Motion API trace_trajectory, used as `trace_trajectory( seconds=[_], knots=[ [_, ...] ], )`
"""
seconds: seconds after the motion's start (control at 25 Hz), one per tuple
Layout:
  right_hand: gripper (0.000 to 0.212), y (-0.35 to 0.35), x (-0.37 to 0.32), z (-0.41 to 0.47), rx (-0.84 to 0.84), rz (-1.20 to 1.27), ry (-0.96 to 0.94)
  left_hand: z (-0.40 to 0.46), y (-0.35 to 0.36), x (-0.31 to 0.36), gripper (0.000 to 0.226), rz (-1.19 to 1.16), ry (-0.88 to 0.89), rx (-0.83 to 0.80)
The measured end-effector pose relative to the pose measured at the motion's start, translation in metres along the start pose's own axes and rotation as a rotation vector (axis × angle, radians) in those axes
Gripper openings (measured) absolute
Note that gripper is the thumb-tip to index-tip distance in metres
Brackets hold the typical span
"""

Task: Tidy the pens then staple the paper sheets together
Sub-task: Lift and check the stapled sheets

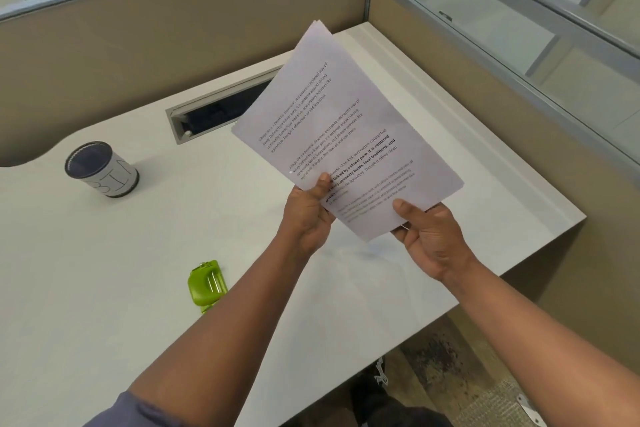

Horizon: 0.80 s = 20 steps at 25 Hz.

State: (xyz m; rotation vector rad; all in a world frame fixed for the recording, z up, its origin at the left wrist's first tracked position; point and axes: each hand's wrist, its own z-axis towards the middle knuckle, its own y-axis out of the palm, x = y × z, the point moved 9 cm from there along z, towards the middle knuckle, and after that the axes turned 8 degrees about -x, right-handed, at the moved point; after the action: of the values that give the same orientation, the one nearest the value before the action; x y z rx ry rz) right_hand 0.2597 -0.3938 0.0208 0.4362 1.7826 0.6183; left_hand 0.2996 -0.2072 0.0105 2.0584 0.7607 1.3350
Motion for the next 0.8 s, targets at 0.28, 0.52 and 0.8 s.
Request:
trace_trajectory(
  seconds=[0.28, 0.52, 0.8],
  knots=[
    [0.040, 0.003, -0.015, 0.001, 0.111, -0.148, -0.108, -0.004, -0.007, -0.007, 0.040, 0.098, -0.066, 0.099],
    [0.041, -0.016, -0.050, 0.002, 0.038, -0.469, -0.113, -0.008, -0.035, 0.107, 0.113, 0.832, 0.273, 0.297],
    [0.034, -0.028, -0.050, 0.004, -0.027, -0.659, -0.048, 0.010, -0.030, 0.102, 0.032, 0.943, 0.118, -0.080]
  ],
)
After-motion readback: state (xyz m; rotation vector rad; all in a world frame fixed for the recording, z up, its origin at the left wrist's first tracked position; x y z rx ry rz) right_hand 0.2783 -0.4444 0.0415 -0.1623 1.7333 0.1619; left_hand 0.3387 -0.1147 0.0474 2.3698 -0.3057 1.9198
